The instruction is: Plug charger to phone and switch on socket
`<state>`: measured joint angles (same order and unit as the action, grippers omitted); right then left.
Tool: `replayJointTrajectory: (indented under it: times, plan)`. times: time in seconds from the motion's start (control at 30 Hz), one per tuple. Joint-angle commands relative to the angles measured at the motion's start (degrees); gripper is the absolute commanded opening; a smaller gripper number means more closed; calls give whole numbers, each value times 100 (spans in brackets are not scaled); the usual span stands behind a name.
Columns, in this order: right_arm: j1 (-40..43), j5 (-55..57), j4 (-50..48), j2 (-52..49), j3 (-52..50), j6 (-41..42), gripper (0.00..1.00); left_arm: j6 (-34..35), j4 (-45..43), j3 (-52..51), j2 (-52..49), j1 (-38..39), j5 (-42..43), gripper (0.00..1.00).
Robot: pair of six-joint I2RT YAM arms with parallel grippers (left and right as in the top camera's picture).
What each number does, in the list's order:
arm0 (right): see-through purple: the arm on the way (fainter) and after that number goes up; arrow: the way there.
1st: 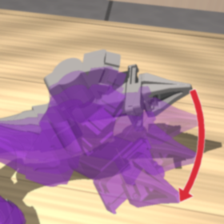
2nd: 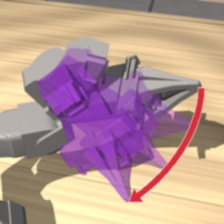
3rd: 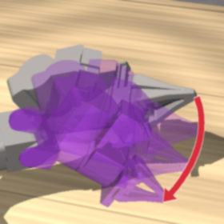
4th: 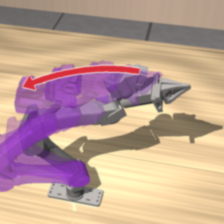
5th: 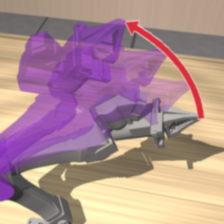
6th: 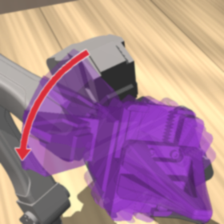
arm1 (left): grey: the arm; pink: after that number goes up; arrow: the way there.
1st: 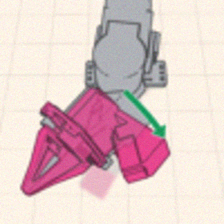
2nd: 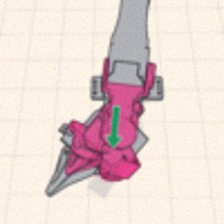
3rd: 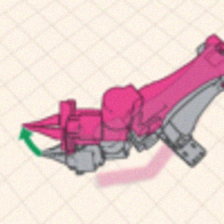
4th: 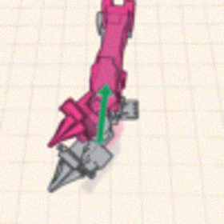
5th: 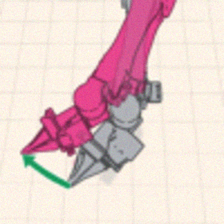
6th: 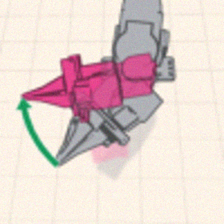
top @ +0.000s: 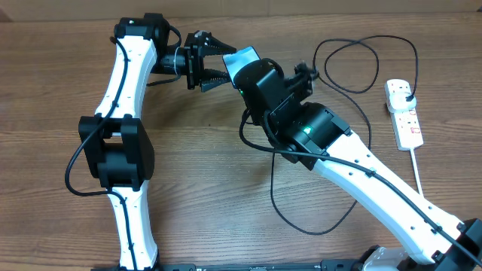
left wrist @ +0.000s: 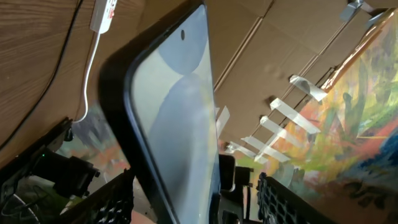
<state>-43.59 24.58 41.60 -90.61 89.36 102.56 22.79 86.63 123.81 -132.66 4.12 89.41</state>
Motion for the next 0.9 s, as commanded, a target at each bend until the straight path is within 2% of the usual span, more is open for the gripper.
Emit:
replayJointTrajectory:
  times: [0.0, 0.13, 0.23, 0.57, 0.63, 0.87]
  plan:
    - [0, 87, -81, 9, 140, 1108, 4, 525, 11, 109, 155, 46, 116, 63]
    - [0, 157, -68, 2, 133, 1167, 4, 935, 11, 109, 155, 205, 116, 57]
    - [0, 409, -44, 2, 118, 1303, 4, 1259, 9, 109, 155, 323, 116, 49]
    - [0, 693, 151, -17, 92, 1316, 4, 1325, -15, 109, 155, 363, 74, 46]
    - [0, 691, 155, -17, 92, 1316, 4, 1325, -13, 109, 155, 363, -55, 41]
    - [-44, 675, 153, -129, 92, 1314, 4, 1366, -57, 109, 155, 369, -114, 43]
